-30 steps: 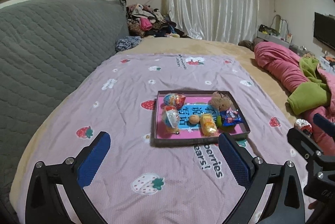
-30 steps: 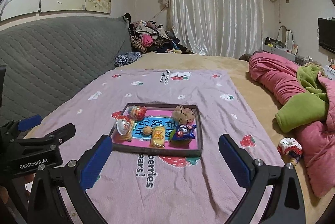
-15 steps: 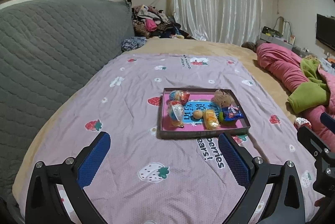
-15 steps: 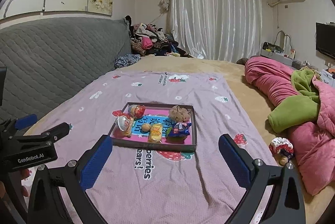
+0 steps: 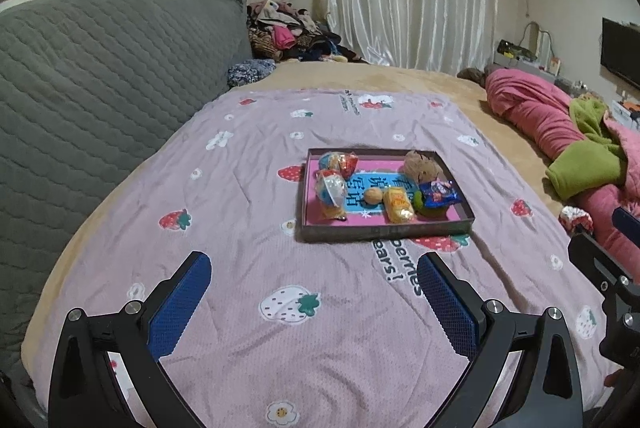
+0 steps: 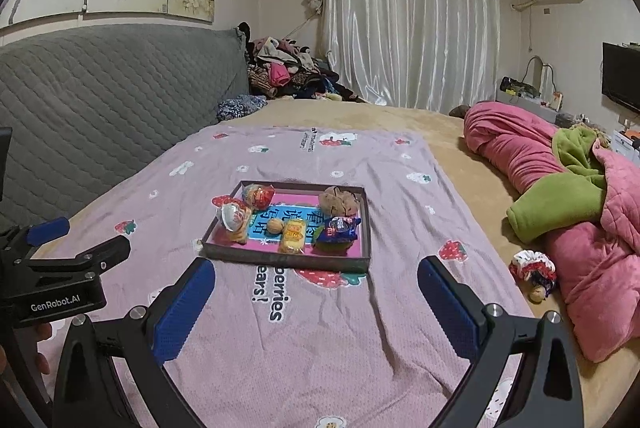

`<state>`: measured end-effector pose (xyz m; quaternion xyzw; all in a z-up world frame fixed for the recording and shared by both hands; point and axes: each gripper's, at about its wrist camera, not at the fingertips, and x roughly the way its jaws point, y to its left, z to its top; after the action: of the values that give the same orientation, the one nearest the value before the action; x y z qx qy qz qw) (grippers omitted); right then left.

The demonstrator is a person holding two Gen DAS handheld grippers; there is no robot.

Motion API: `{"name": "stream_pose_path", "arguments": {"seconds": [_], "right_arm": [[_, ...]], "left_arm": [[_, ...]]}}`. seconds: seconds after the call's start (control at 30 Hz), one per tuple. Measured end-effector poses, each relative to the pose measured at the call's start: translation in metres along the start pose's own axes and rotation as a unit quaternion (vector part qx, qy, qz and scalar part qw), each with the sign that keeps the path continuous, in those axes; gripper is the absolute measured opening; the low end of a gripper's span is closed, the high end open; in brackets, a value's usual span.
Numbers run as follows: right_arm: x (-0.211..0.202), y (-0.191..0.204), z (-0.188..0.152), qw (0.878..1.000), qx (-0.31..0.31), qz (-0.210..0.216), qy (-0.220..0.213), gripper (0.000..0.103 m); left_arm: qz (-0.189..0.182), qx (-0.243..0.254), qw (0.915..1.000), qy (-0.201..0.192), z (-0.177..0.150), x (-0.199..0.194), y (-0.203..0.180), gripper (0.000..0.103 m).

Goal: Organize objects

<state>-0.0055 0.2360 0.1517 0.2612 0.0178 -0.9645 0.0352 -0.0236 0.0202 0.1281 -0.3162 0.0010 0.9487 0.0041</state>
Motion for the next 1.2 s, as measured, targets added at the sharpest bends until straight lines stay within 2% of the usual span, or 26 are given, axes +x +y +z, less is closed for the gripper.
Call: {"name": "stream_pose_path", "arguments": {"seconds": [0.33,0.7,0.9,1.2], "right_arm": [[0.004,0.0,-0.014,1.0,0.001,-0.001,0.006,0.102],[0.014,0.0,-0.027,1.0,0.001,0.0,0.014,0.102],[0.023,-0.004,-0.039,1.0,0.007,0.001,0.021,0.102],[0.036,-0.01,-0.055,0.999,0.014,0.001,0.035,0.102]], "left_arm": [[-0.008,-0.002,0.9999,0.014,-0.01,0.007,-0.001,0.103],[0.006,0.006,0.9999,0.013,-0.023,0.017,-0.005,0.103],[-0.016,-0.001,0.9998,0.016,-0.031,0.024,-0.006,0.103],[-0.013,-0.003,0.9995,0.029,-0.045,0.04,-0.006,0.103]]}}
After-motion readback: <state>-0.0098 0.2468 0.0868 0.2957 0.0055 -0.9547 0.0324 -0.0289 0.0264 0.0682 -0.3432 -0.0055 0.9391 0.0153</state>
